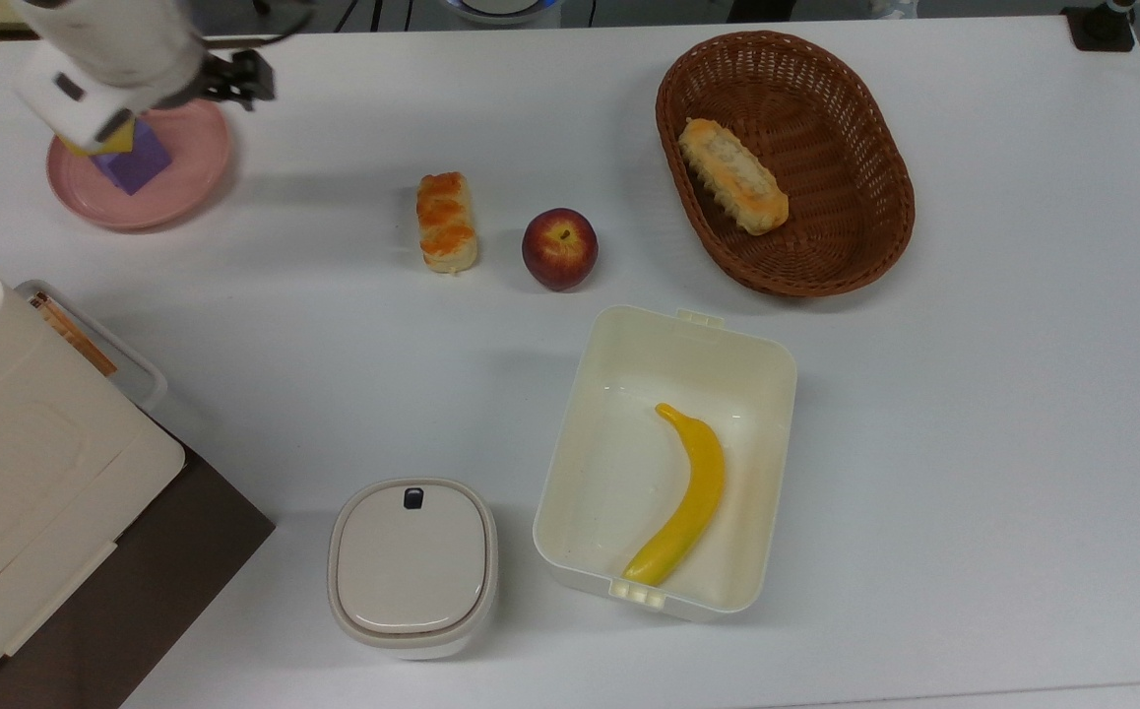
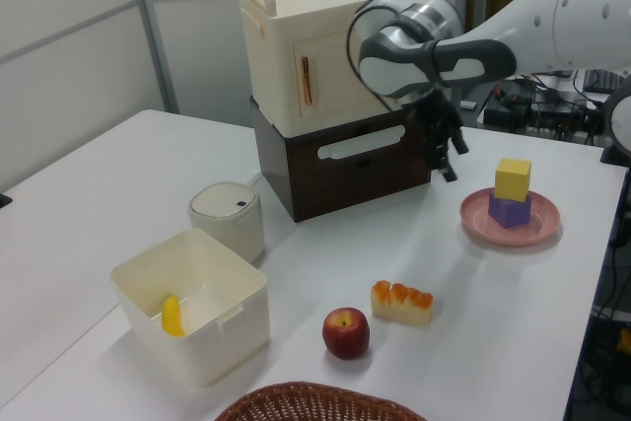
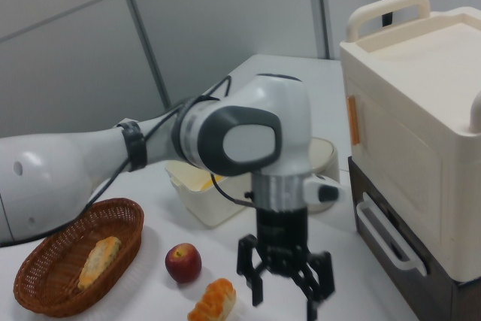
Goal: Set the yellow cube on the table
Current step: 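Move the gripper over the yellow cube on the pink plate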
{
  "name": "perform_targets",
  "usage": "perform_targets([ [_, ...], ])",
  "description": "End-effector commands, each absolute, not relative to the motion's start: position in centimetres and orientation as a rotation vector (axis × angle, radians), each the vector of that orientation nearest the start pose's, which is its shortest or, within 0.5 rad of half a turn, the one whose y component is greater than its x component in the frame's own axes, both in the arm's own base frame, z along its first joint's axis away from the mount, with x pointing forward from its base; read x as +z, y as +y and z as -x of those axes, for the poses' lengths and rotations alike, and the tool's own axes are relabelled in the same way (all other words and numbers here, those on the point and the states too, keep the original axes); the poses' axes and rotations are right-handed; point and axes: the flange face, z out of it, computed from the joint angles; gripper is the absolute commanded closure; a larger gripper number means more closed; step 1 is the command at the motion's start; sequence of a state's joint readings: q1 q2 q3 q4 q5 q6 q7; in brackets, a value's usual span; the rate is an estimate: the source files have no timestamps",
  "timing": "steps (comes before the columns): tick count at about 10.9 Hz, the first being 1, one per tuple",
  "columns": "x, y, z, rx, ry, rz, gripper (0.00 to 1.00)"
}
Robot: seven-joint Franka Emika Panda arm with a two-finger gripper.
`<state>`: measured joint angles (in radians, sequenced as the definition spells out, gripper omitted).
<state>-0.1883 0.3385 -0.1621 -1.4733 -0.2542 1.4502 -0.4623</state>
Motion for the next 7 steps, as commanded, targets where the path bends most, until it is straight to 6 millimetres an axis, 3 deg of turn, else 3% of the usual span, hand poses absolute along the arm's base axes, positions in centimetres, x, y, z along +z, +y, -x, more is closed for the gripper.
perform_targets([
  [1, 47.1, -29.5, -54.1, 0.745, -0.286, 3.113, 0.0],
  [4, 46.0, -35.3, -51.1, 0.76, -0.3, 3.067, 0.0],
  [7, 44.2, -38.1, -50.5, 0.73, -0.267, 3.088, 0.0],
])
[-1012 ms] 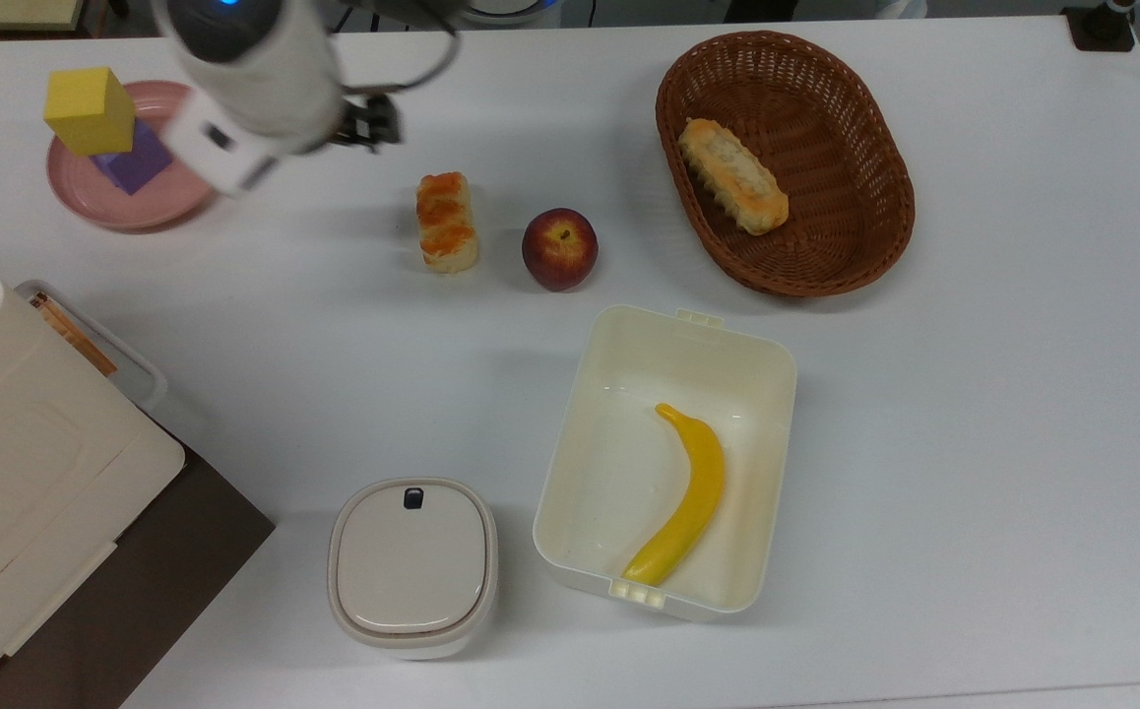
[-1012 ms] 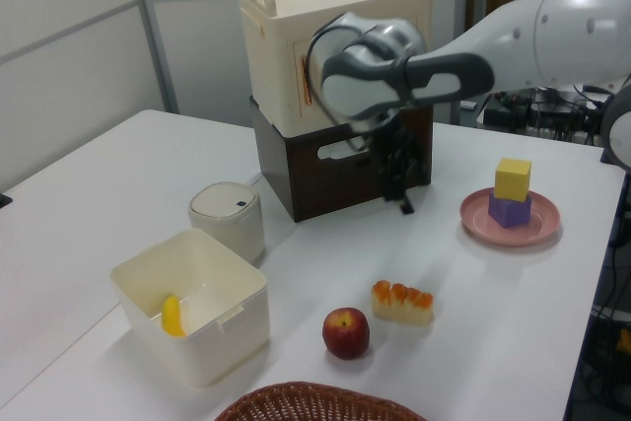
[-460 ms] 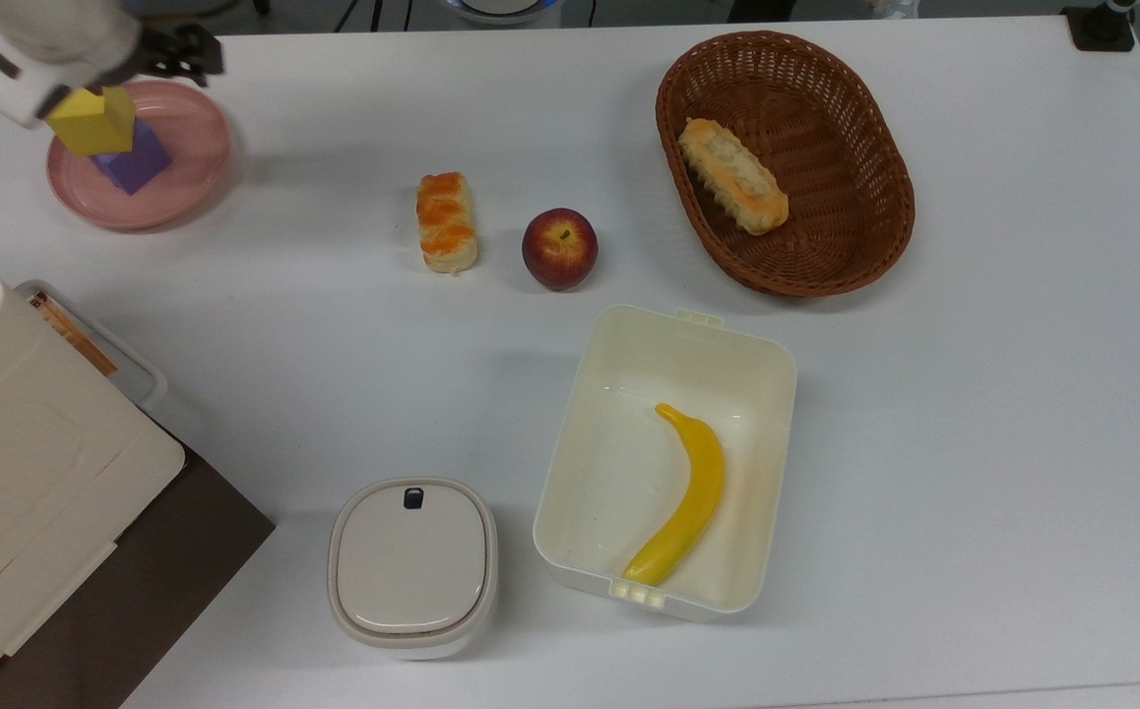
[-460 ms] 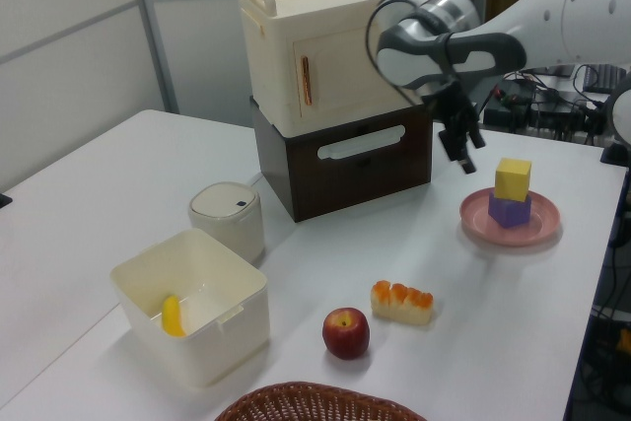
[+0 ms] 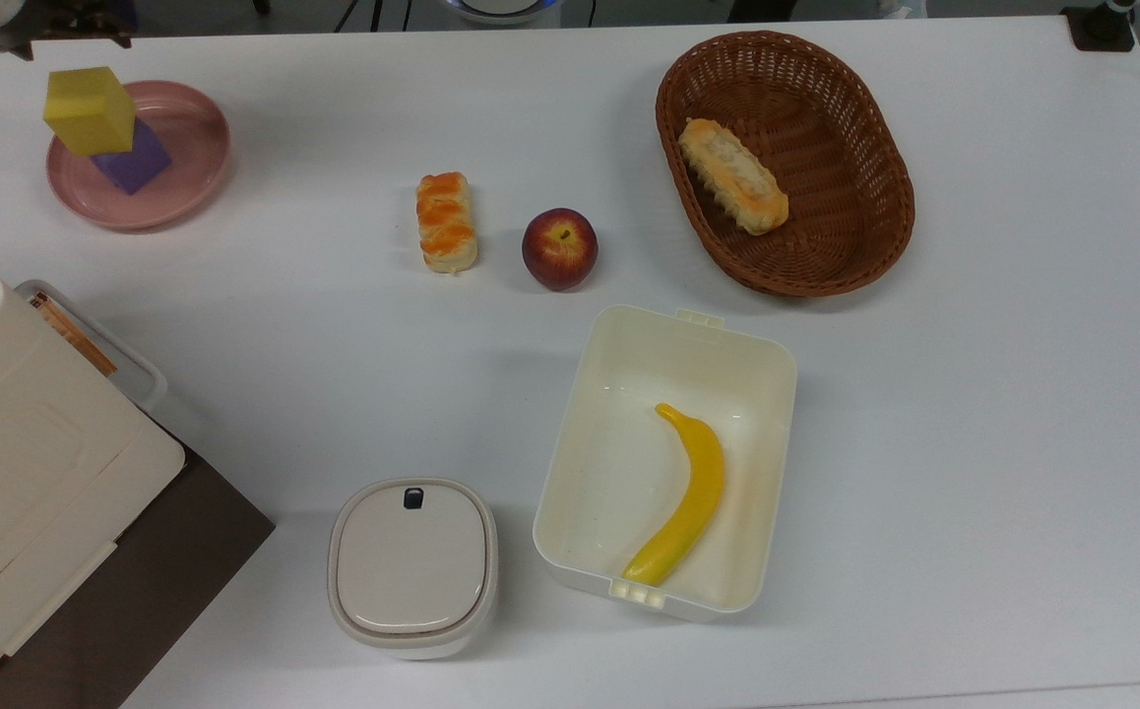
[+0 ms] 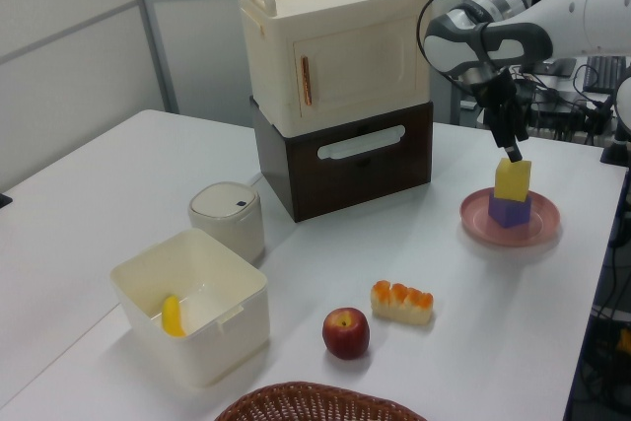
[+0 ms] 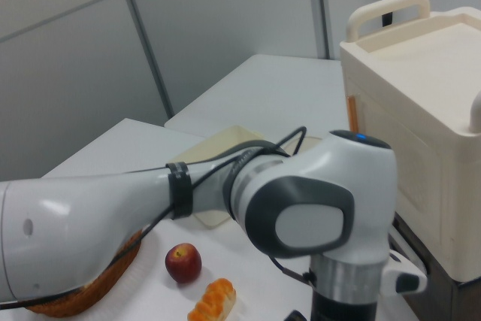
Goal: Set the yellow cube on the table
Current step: 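Lower the gripper and grasp the yellow cube off the purple cube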
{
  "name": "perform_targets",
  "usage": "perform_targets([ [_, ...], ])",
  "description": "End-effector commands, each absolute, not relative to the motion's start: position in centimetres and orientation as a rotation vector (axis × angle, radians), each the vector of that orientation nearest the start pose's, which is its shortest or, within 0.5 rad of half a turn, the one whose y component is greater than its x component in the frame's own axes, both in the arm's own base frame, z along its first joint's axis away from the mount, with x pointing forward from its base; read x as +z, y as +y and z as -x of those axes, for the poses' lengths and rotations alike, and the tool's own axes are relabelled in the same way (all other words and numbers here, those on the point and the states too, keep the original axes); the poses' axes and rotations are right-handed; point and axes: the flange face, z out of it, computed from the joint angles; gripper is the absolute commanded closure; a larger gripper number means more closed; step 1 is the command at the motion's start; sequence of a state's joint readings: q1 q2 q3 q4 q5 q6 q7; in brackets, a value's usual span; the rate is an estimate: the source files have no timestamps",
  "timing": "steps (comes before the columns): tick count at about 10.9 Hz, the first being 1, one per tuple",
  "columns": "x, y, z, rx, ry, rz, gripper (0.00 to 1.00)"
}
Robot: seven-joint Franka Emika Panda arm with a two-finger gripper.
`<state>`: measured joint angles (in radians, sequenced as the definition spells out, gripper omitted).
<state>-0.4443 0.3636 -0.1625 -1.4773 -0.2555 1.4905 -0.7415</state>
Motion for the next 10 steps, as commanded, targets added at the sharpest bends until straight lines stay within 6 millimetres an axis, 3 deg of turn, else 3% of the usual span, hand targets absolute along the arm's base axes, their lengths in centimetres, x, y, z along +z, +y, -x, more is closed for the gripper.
perform_targets([
  [1, 44.0, -38.5, -50.6, 0.709, -0.266, 3.103, 0.0],
  [5, 40.9, -39.1, -50.7, 0.726, -0.241, 3.076, 0.0],
  [7, 40.4, -39.1, -51.0, 0.711, -0.247, 3.086, 0.0],
  [8, 40.4, -38.7, -51.3, 0.702, -0.261, 3.091, 0.14],
  [10, 40.5, -38.1, -51.9, 0.695, -0.285, 3.094, 0.53],
])
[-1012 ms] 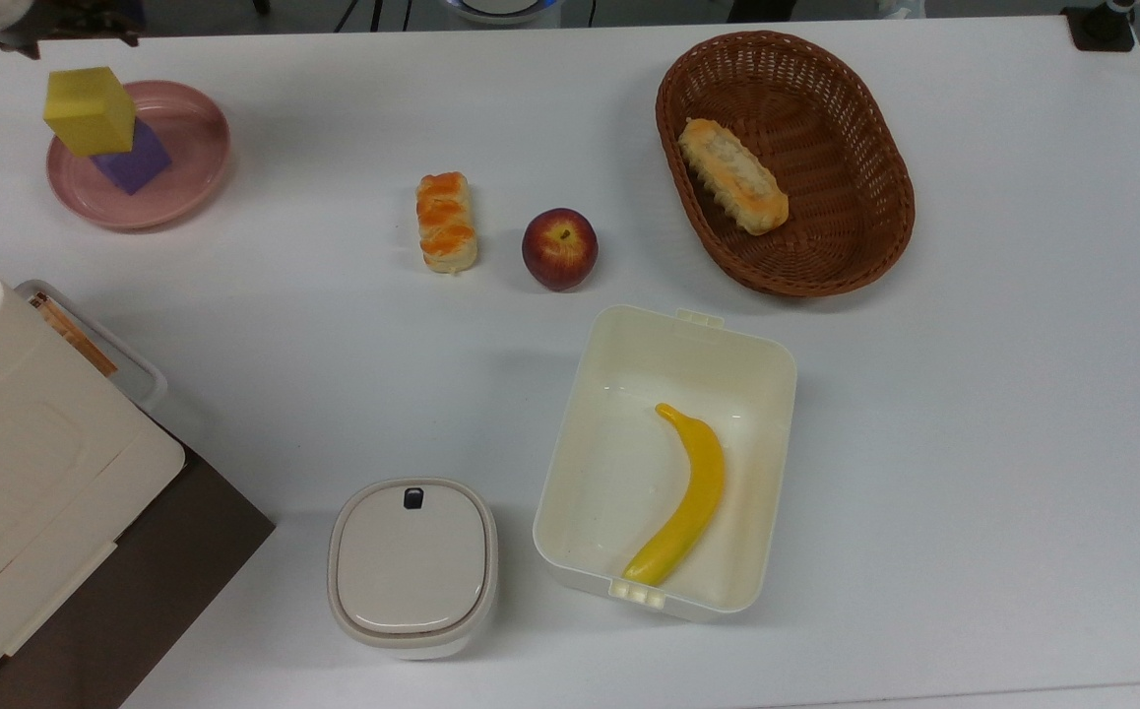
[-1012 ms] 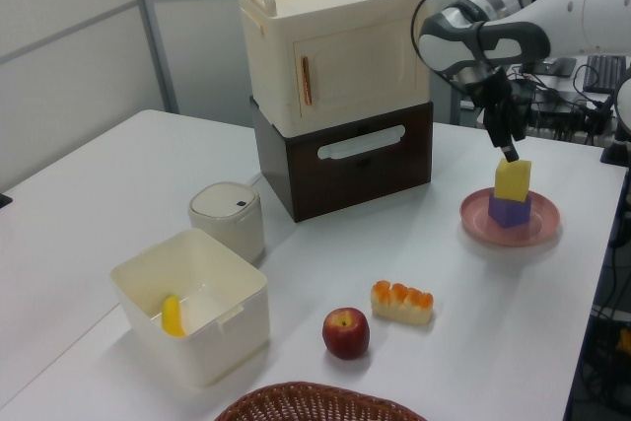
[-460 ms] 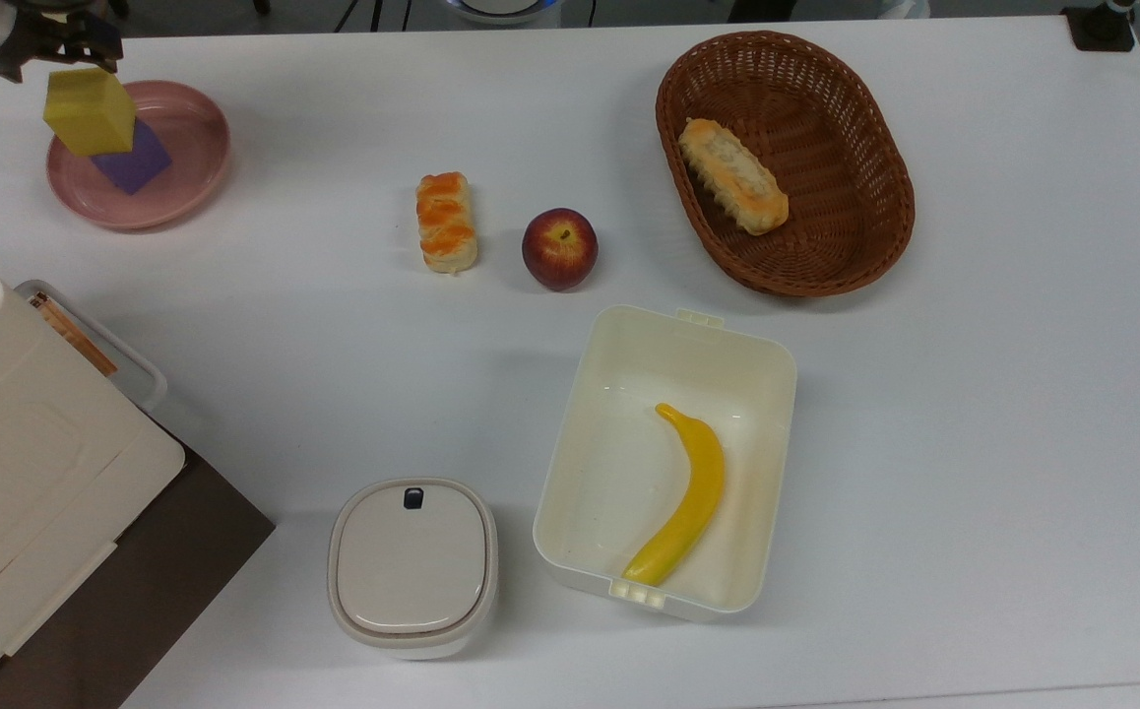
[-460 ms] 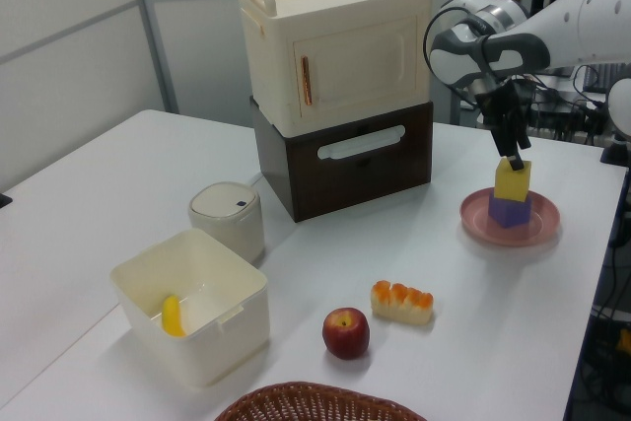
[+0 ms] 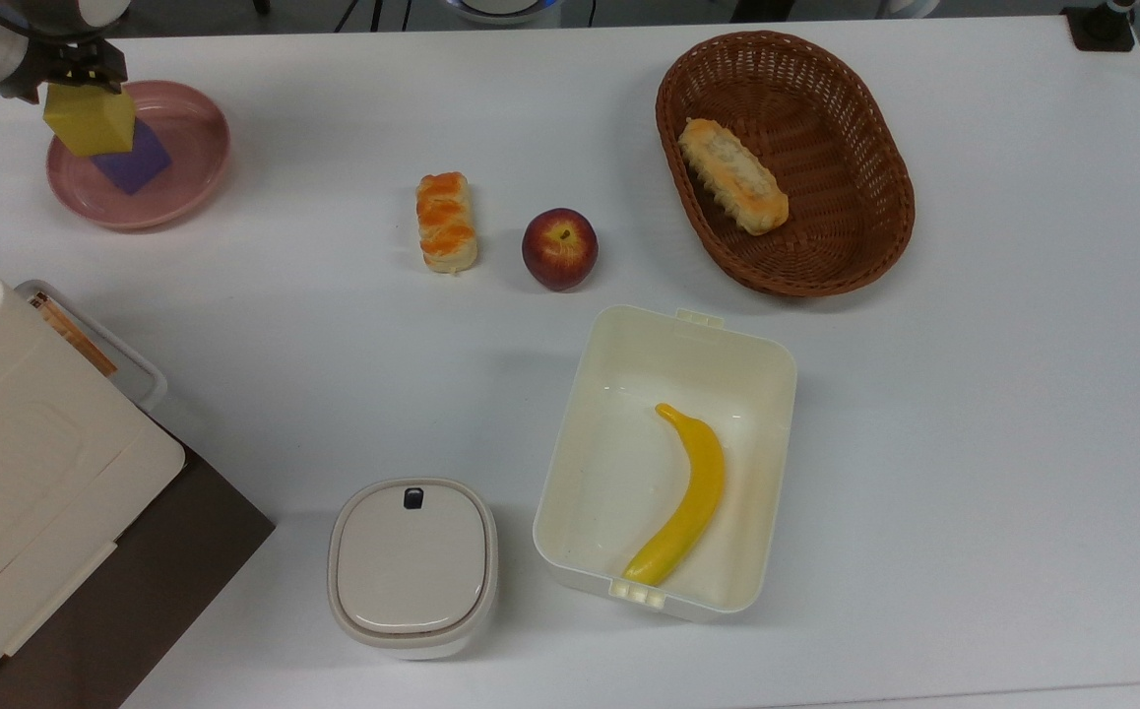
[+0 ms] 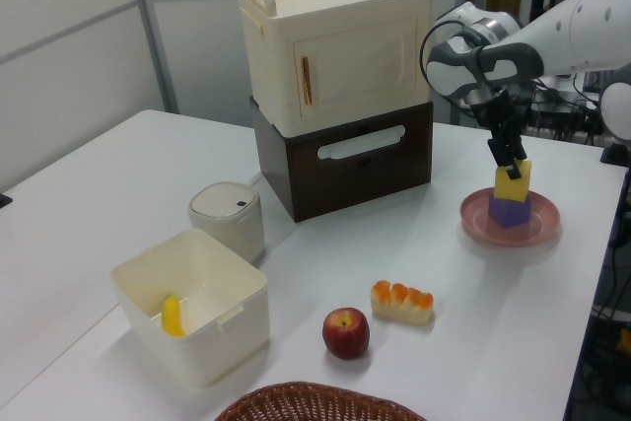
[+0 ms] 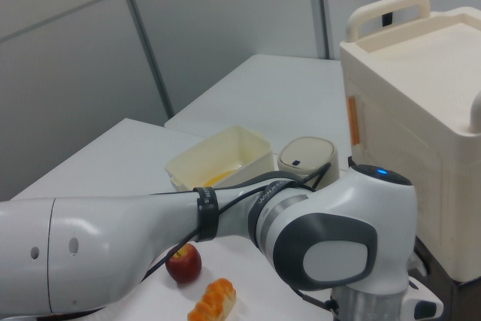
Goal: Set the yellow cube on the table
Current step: 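Lift the yellow cube and carry it toward the pastry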
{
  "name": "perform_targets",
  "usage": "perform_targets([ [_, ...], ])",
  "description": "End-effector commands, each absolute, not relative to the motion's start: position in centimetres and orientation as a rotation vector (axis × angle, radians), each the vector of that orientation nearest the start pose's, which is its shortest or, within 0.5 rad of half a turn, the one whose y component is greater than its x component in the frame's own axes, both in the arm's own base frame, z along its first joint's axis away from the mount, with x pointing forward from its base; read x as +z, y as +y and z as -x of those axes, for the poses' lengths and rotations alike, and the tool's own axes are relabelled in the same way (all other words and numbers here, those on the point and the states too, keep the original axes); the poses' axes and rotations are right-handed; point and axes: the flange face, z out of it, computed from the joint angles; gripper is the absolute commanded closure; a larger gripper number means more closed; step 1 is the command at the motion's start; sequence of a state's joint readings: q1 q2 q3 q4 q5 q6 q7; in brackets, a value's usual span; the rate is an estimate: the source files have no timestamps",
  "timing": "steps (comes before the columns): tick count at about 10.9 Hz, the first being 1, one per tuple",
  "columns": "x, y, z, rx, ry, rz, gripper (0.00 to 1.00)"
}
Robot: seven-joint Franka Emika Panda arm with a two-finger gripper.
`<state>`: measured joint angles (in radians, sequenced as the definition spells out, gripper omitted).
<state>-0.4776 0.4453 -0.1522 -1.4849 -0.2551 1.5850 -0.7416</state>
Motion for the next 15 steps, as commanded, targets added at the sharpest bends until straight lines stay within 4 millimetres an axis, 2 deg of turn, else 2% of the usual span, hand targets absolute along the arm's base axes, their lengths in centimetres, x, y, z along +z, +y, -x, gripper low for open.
perform_targets([
  [1, 41.0, -37.9, -51.9, 0.69, -0.29, 3.095, 0.7],
  [2, 41.7, -37.5, -52.1, 0.672, -0.292, 3.096, 0.82],
  [3, 42.4, -36.5, -52.7, 0.655, -0.312, 3.102, 0.87],
  [5, 44.3, -34.9, -52.9, 0.659, -0.332, 3.096, 0.88],
  [7, 45.7, -31.7, -54.3, 0.653, -0.4, 3.092, 0.87],
  [9, 46.1, -27.8, -56.1, 0.604, -0.397, 3.081, 0.86],
  [10, 46.4, -25.2, -57.4, 0.582, -0.409, 3.091, 0.86],
  [12, 45.2, -19.4, -60.0, 0.572, -0.444, 3.095, 0.86],
  [14, 43.6, -15.6, -61.3, 0.565, -0.417, 3.071, 0.86],
  [15, 43.4, -13.4, -61.9, 0.551, -0.448, 3.059, 0.85],
])
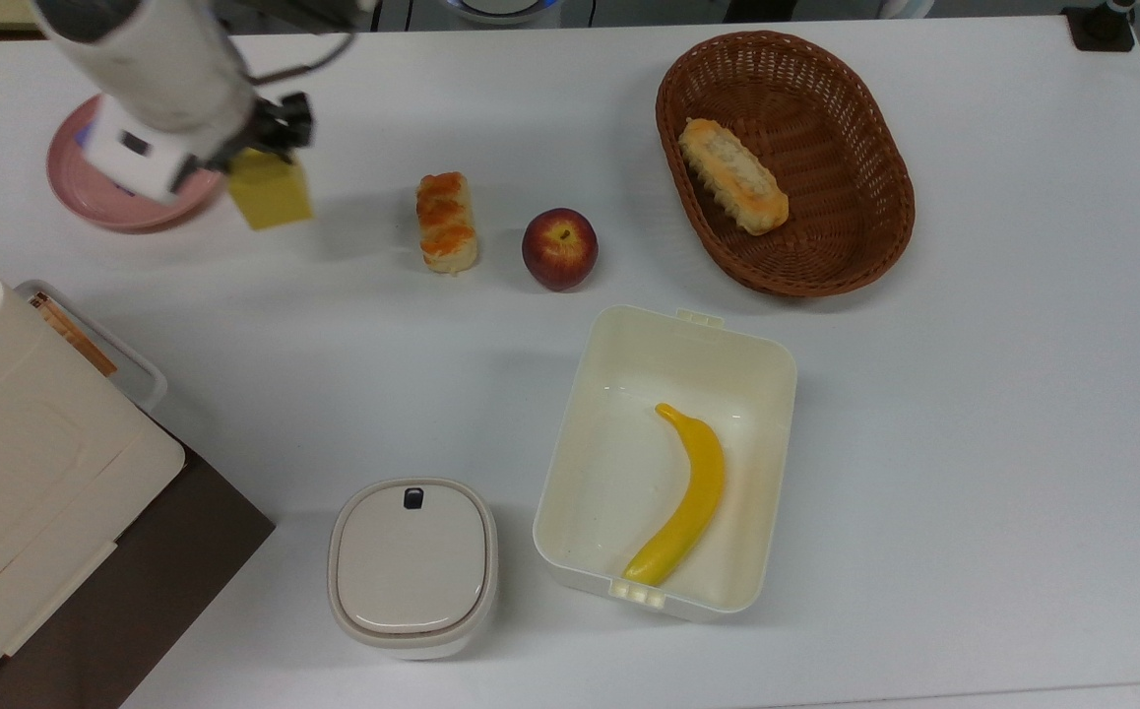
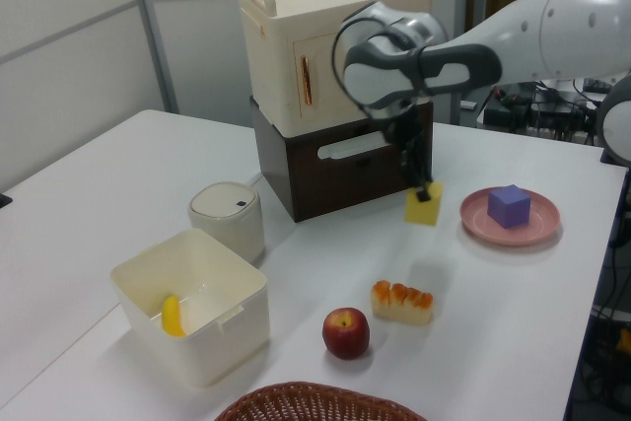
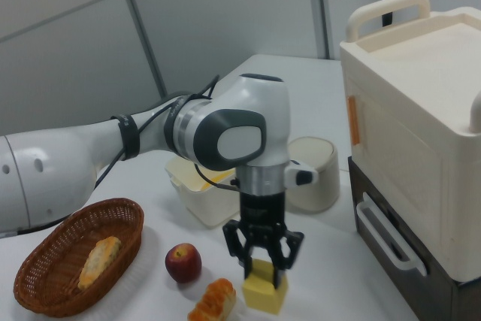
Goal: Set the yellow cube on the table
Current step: 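Lower the yellow cube onto the table and open the gripper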
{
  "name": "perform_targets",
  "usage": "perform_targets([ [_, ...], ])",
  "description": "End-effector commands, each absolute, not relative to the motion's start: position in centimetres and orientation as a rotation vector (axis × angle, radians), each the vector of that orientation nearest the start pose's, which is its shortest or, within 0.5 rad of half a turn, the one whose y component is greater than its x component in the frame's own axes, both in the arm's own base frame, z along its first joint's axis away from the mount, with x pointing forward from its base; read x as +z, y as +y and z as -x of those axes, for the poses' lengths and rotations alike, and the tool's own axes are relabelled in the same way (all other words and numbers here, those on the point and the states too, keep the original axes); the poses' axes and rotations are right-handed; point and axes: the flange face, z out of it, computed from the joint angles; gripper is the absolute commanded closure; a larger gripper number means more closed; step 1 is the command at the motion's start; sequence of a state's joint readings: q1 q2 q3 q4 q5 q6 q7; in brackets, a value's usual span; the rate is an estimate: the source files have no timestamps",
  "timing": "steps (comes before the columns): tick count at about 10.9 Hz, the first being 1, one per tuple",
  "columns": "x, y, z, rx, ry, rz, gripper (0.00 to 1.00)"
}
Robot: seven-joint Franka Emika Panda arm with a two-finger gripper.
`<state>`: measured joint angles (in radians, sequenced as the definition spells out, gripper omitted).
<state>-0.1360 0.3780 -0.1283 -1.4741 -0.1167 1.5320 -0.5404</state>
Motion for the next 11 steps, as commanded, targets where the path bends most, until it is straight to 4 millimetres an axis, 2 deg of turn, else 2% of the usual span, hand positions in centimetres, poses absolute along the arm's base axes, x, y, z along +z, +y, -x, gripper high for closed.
perform_targets([
  [1, 43.1, -12.1, -62.4, 0.529, -0.434, 3.057, 0.85],
  [3, 42.6, -9.0, -64.0, 0.413, -0.338, 3.074, 0.81],
  [4, 41.7, -7.4, -64.8, 0.377, -0.291, 3.081, 0.74],
  [6, 40.8, -5.7, -65.7, 0.325, -0.262, 3.104, 0.17],
  [7, 40.8, -5.6, -65.7, 0.325, -0.276, 3.108, 0.0],
  [9, 41.4, -5.6, -65.8, 0.313, -0.269, 3.111, 0.0],
  [11, 43.5, -5.3, -65.5, 0.273, -0.277, 3.122, 0.0],
])
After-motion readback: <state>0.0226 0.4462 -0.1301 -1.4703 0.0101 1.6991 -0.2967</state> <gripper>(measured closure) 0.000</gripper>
